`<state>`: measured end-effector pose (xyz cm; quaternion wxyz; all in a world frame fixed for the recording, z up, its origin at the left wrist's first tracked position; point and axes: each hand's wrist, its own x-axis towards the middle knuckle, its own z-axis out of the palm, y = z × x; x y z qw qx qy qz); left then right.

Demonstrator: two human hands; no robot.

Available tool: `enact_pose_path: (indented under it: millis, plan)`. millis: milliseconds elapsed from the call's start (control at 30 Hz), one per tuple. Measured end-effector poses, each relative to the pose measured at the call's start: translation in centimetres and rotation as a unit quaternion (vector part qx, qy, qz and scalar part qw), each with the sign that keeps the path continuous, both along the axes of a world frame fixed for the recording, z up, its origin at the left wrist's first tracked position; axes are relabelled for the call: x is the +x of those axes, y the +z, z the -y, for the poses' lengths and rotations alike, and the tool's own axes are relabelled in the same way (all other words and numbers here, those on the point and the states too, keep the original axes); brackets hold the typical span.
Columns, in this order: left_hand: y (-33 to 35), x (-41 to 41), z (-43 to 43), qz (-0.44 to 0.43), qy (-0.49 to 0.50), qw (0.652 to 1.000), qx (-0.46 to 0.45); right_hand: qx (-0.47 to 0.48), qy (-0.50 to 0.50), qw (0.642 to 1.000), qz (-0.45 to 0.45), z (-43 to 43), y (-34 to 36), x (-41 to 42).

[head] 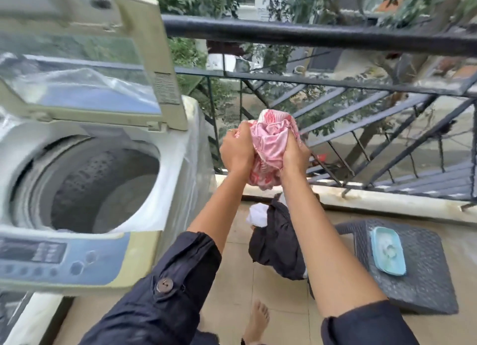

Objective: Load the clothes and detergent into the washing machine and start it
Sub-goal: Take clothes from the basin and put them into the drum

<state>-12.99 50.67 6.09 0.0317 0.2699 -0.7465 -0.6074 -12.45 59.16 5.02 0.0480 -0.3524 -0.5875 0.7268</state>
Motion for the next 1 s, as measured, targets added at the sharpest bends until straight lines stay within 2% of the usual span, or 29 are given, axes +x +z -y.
enact_pose_path:
  millis: [333,433,567,767,867,1000]
  plan:
    - [2.3,-1.4,18.8,-0.018,0.098,0.995,0.004,-0.004,0.092,0.995,-0.029,18.9,2.0,-3.1]
    - [1.8,-1.8,24.2,-0.009,0.109,0.994,-0.017,-0.029,0.112,0.992,-0.042,24.3,0.9,-4.1]
    - [-0.4,-2.3,30.6,0.014,0.126,0.991,-0.031,-0.029,0.174,0.984,-0.018,29.7,-1.6,-5.2]
    - [-3.9,-1.3,36.4,0.079,0.133,0.986,-0.063,0.02,0.301,0.952,0.055,33.3,-5.4,-5.3]
    - [-5.3,-0.9,37.6,0.101,0.127,0.983,-0.083,0.026,0.325,0.943,0.061,34.4,-6.1,-4.7]
    - [-6.2,-0.8,38.2,0.114,0.143,0.98,-0.077,0.072,0.361,0.923,0.113,34.8,-6.4,-4.0]
